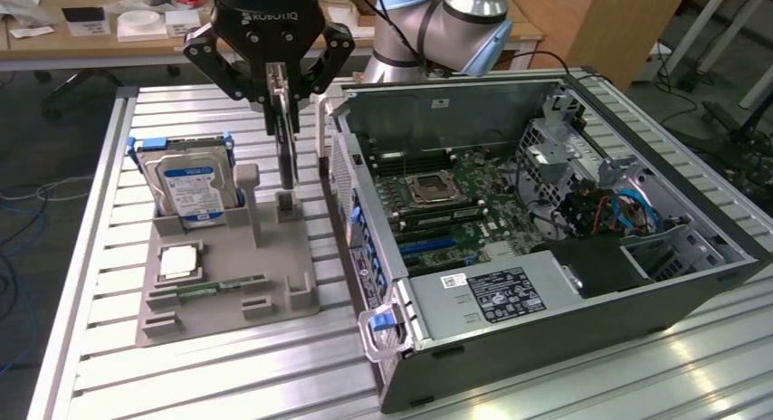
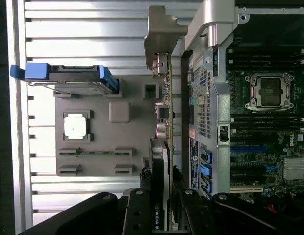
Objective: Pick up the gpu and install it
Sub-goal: 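Pick up the gpu and move the gpu toward the slot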
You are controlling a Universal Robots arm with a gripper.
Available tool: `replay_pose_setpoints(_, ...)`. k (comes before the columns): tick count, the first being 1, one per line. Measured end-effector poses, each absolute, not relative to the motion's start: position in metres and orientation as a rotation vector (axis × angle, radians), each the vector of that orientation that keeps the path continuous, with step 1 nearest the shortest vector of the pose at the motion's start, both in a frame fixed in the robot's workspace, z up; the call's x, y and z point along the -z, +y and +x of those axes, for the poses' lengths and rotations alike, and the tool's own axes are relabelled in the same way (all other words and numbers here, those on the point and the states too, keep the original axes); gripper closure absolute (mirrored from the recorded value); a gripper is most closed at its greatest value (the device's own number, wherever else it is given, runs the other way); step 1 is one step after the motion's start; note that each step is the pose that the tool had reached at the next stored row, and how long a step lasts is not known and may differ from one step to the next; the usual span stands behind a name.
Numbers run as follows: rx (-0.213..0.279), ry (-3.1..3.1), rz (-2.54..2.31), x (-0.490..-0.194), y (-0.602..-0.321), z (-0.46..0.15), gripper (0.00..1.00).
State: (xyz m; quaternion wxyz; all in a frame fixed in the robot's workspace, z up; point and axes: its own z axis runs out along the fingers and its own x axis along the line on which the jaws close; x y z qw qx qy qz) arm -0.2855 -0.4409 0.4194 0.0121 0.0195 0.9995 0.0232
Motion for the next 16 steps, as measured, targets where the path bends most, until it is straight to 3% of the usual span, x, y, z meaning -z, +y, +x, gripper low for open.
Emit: replay_pose_setpoints(16, -0.073, 3.116, 0.061, -0.419, -0.441, -0.269, 0.73)
